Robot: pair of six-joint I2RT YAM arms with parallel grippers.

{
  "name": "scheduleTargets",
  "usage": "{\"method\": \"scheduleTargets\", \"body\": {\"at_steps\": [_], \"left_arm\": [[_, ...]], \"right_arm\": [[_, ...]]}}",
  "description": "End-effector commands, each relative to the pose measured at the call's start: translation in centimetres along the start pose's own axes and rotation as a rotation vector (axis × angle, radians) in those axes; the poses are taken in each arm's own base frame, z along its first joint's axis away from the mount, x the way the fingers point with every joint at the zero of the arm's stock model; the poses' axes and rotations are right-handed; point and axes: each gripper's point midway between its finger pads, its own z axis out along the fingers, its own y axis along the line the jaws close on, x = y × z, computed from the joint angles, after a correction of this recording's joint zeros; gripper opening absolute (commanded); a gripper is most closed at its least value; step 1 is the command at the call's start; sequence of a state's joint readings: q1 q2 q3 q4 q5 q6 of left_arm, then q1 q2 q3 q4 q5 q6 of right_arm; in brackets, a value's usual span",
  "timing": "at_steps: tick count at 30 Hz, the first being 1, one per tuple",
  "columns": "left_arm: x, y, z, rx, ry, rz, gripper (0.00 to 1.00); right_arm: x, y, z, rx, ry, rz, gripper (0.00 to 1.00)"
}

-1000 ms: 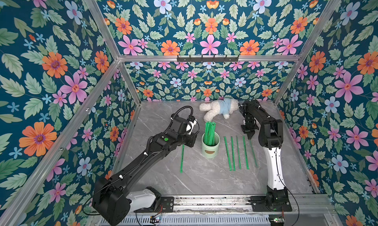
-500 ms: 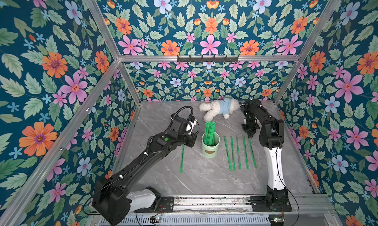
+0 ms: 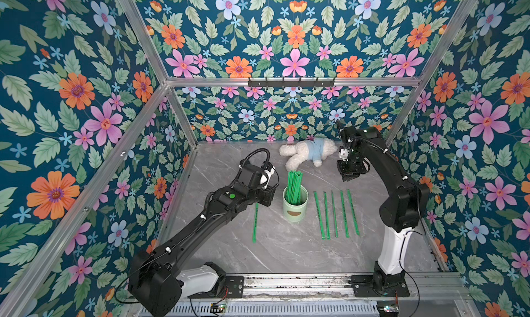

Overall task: Take the straws out of the storage container
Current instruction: Pick up the straw from the container.

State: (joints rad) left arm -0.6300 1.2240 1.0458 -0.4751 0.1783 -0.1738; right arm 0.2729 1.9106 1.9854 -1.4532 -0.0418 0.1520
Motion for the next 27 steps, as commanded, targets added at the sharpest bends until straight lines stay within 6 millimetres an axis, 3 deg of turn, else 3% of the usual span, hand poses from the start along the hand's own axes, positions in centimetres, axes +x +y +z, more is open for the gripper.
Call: {"method": "scheduleTargets", "body": {"at_steps": [1, 7, 11, 19, 24, 25, 27], "left_arm": [[-0.3, 0.4, -0.2, -0.024, -0.016, 0.016, 0.0], [-0.3, 0.5, -0.2, -0.031, -0.019, 0.014, 0.0], [-0.3, 0.6, -0.2, -0.041, -0.022, 0.014, 0.0], [-0.2, 0.8, 0.1, -0.045, -0.015, 0.013, 0.0], [-0.2, 0.7, 0.1, -0.045, -0.015, 0.013, 0.0], [-0.2, 0.8, 0.1, -0.045, -0.014, 0.013, 0.0], [-0.2, 0.8, 0.2, -0.046, -0.013, 0.012, 0.0]], "right_arm": [[-0.5, 2.8, -1.4, -0.058, -0.138, -0.028, 0.19], [1.3, 10.6, -3.9, -0.229, -0.349, -0.152, 0.21], [1.7, 14.6, -4.5, -0.365, -0.432, -0.171, 0.23], [1.3, 17.8, -2.1, -0.431, -0.398, -0.196, 0.23], [1.1, 18.9, -1.6, -0.446, -0.388, -0.21, 0.23], [0.8, 19.1, -0.3, -0.433, -0.358, -0.208, 0.23], [0.6, 19.2, 0.2, -0.426, -0.348, -0.207, 0.23]]}}
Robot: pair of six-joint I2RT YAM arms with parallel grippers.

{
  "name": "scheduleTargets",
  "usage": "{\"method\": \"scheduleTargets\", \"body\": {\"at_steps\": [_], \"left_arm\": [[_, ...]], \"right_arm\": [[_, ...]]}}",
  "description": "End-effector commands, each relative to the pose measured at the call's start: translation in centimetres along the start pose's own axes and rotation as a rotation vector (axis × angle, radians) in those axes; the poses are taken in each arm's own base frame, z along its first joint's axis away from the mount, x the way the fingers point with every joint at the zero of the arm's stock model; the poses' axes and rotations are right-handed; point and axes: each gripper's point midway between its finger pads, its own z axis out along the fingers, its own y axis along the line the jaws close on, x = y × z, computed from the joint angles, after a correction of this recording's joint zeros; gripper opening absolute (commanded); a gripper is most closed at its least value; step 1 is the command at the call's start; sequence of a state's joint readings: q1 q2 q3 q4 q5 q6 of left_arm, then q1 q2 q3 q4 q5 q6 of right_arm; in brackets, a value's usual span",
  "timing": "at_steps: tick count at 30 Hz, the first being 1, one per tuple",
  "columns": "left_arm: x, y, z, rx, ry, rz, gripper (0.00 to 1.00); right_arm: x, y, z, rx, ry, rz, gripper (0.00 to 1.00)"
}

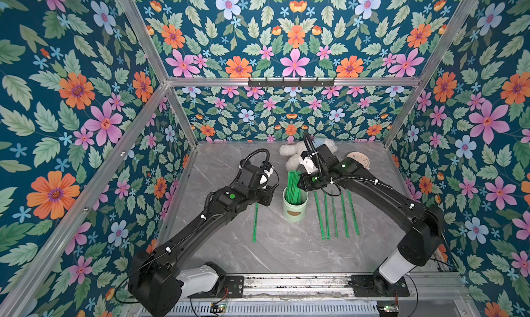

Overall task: Take the straws out of the storage container
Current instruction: Pick up the straw from the container.

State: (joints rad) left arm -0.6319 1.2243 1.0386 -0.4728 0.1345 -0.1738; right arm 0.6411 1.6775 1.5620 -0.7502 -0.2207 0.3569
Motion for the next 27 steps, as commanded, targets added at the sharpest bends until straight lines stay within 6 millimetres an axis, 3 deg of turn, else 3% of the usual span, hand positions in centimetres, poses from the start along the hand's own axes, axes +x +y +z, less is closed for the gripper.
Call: {"method": "scheduleTargets", "body": {"at_steps": [1, 10, 20, 27], "left_arm": [[-0.3, 0.1, 0.0, -0.003, -0.011, 0.011, 0.0], [-0.2, -0.1, 0.1, 0.003, -0.006, 0.012, 0.0], [-0.2, -0.2, 0.1, 0.009, -0.007, 0.012, 0.0], [-0.2, -0.2, 0.1, 0.01, -0.007, 0.012, 0.0]], "right_arm": [[-0.4, 0.1, 1.0, -0.006, 0.005, 0.007, 0.24], [-0.3, -0.5, 2.6, 0.017, 0.039, 0.007, 0.25], [-0.5, -0.5, 2.9, 0.023, 0.049, 0.001, 0.25], [-0.3, -0.4, 2.8, 0.02, 0.061, 0.001, 0.12]]}}
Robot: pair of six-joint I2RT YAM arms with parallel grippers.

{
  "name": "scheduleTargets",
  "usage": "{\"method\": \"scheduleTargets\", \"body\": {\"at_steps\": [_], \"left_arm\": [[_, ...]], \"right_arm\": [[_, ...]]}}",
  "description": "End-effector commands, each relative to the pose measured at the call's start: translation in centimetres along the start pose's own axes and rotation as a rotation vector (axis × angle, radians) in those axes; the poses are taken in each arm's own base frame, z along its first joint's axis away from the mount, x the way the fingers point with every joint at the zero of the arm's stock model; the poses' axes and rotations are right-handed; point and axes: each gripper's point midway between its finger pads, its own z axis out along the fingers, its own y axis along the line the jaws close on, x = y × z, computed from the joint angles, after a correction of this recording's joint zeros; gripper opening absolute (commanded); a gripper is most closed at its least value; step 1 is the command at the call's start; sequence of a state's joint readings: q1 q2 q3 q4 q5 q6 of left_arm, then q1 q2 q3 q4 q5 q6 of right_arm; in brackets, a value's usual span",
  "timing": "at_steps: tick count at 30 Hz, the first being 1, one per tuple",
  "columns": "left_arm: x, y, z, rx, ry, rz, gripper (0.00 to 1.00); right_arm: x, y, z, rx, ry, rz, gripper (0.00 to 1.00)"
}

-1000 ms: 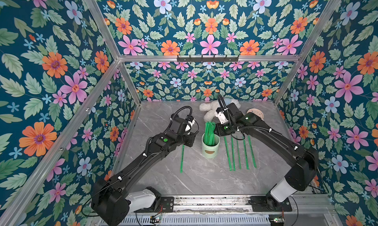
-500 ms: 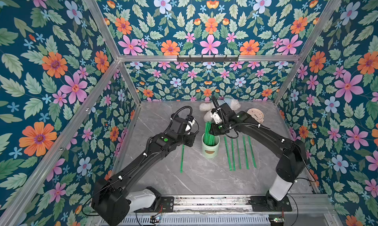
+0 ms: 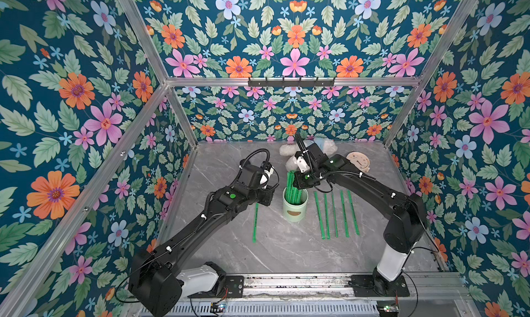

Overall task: Take the straws out of the storage container
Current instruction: Pick up the straw from the container.

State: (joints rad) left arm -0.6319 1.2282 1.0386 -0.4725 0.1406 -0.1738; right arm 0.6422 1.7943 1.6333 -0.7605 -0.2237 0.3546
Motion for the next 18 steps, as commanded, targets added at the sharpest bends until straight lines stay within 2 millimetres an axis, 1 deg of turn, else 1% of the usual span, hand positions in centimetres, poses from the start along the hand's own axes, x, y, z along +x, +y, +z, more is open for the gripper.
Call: {"method": "scheduleTargets", "body": {"at_steps": [1, 9, 18], "left_arm": [[-0.3, -0.1, 0.0, 0.003, -0.012, 0.012, 0.0], [-0.3, -0.1, 0.0, 0.004, -0.011, 0.012, 0.0], [-0.2, -0.1, 0.1, 0.003, -0.006, 0.013, 0.0]], "right_arm": [[0.3, 0.1, -0.4, 0.002, 0.008, -0.008, 0.11], [0.6, 0.2, -1.1, 0.013, 0.015, -0.022, 0.1], [0.4, 1.0, -2.7, 0.028, 0.011, -0.061, 0.09]]}}
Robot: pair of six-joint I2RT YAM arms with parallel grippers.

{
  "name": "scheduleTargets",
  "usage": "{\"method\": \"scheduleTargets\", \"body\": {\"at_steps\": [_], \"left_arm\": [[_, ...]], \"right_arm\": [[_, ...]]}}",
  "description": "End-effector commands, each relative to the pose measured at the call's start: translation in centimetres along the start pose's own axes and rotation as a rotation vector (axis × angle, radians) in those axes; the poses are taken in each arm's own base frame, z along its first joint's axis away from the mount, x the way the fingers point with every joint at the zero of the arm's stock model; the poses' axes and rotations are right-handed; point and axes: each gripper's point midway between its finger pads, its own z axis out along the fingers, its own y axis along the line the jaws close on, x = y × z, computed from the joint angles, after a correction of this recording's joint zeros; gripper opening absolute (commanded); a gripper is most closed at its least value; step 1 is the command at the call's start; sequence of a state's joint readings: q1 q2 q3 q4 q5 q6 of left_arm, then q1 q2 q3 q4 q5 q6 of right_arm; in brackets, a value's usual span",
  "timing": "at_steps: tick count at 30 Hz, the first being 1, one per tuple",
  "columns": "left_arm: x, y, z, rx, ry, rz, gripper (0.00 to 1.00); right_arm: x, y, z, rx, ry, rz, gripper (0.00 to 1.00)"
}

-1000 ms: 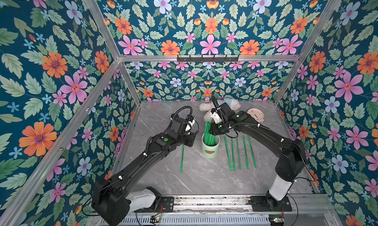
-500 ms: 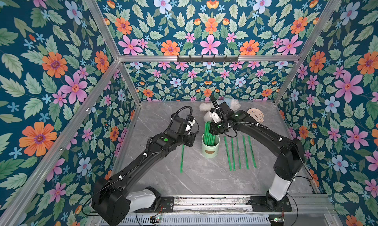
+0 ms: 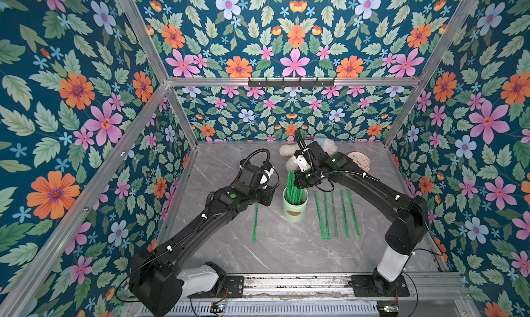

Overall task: Take the straws out of the storage container
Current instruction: Pick up the straw from the container.

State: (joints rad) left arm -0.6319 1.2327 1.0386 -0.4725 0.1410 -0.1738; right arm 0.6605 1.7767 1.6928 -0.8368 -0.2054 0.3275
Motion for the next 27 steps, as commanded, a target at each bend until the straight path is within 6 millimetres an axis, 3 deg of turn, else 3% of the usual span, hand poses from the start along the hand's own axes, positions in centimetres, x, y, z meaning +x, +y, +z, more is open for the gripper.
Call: {"method": "scheduleTargets", "body": {"at_steps": [1, 21, 27], "left_arm": [[-0.4, -0.1, -0.1, 0.005, -0.012, 0.013, 0.0], [-0.4, 0.0, -0.1, 0.001, -0.012, 0.011, 0.0], [-0.3, 0.0, 0.0, 0.0, -0.01, 0.011, 0.0]], "right_arm": [[0.3, -0.1, -1.0, 0.021, 0.008, -0.022, 0.09], [1.3, -0.3, 0.3, 0.049, 0.075, -0.044, 0.14], [1.2, 0.0, -0.2, 0.047, 0.062, -0.054, 0.06]]}}
